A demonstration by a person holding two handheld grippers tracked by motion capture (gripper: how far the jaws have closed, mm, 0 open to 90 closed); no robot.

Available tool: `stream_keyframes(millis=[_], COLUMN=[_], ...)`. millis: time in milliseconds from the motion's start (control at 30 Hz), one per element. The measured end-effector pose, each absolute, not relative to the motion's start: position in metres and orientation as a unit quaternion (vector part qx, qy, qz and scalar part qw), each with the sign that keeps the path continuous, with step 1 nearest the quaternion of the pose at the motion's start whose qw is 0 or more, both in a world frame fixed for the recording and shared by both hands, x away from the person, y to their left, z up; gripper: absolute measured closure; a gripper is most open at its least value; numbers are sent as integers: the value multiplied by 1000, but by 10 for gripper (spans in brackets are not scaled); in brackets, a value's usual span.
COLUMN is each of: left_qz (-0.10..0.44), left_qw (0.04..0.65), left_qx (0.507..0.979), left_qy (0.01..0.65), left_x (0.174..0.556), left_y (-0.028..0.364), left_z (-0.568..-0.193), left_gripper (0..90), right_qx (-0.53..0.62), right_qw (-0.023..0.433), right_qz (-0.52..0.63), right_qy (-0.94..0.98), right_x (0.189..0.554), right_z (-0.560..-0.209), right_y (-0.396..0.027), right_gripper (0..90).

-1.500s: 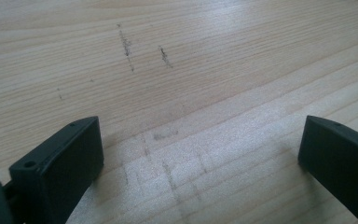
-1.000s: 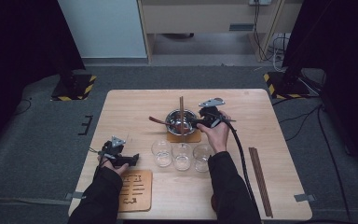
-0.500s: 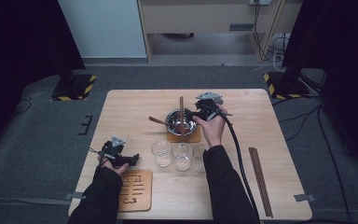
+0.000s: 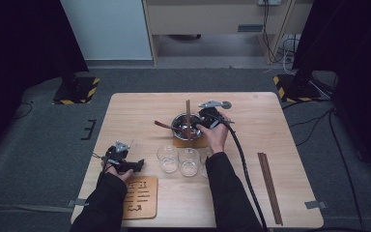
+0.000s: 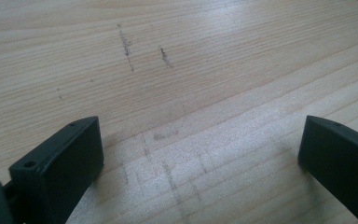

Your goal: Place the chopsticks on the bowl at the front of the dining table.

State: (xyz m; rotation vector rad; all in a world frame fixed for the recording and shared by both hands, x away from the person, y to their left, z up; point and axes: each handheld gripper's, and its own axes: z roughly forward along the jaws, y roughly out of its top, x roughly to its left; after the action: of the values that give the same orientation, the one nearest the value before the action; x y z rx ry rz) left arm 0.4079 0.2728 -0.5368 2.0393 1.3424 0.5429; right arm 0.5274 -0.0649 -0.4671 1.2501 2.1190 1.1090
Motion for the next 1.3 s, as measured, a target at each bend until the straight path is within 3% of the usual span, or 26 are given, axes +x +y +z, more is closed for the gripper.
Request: stream_keyframes(millis=[1300], left_qz=[206], left_qw=[315], left_qx=[774], left_qy=[509], left_x=[408], left_y=[273], left_z=[-537], left_gripper=[0], right_qx=[439], right_qw=[206], right_qz=[368], right_qy=[794], right_x=[526], right_z=[-483], right_y=[-55], right_gripper=[292])
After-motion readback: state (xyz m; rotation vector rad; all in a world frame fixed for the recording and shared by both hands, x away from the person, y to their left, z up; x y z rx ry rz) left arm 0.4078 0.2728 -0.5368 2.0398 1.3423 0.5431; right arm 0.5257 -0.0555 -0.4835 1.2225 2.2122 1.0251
